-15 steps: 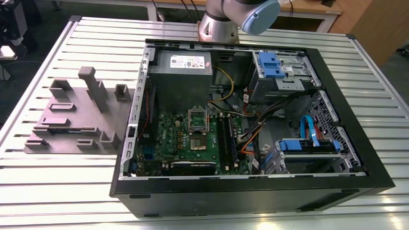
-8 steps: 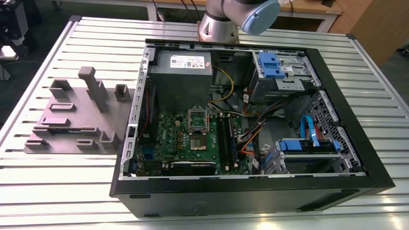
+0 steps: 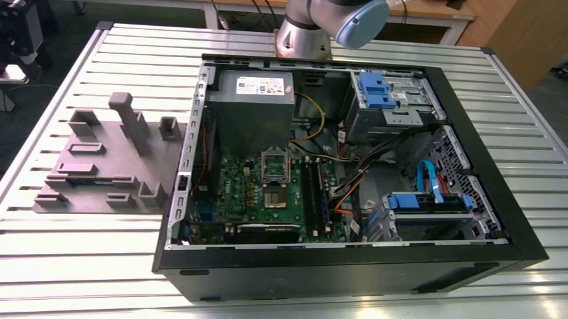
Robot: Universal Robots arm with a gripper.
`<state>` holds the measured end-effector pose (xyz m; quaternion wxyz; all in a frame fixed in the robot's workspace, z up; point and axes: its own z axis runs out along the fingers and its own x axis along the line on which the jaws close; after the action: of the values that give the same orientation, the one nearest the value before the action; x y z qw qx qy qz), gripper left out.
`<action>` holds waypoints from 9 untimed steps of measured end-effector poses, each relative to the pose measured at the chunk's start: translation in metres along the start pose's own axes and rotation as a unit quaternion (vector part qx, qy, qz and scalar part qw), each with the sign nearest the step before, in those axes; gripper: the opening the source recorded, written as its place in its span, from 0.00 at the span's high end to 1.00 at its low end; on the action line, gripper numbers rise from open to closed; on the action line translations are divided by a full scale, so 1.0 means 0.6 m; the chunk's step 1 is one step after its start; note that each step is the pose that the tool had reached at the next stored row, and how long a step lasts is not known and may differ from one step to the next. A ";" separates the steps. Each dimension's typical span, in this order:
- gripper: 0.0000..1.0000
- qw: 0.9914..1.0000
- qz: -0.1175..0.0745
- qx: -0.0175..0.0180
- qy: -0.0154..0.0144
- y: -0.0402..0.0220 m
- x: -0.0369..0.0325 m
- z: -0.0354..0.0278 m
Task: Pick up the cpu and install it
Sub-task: 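Pick up the cpu and move it towards the insertion slot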
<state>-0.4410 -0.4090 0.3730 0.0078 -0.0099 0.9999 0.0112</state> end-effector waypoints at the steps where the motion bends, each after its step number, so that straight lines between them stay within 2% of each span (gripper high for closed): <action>1: 0.53 1.000 0.000 0.001 0.000 0.000 -0.001 0.000; 4: 0.53 1.000 0.000 0.005 0.000 0.000 -0.003 0.000; 9: 0.53 1.000 0.000 0.005 0.000 0.000 -0.006 0.000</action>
<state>-0.4371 -0.4089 0.3729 0.0078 -0.0097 0.9999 0.0064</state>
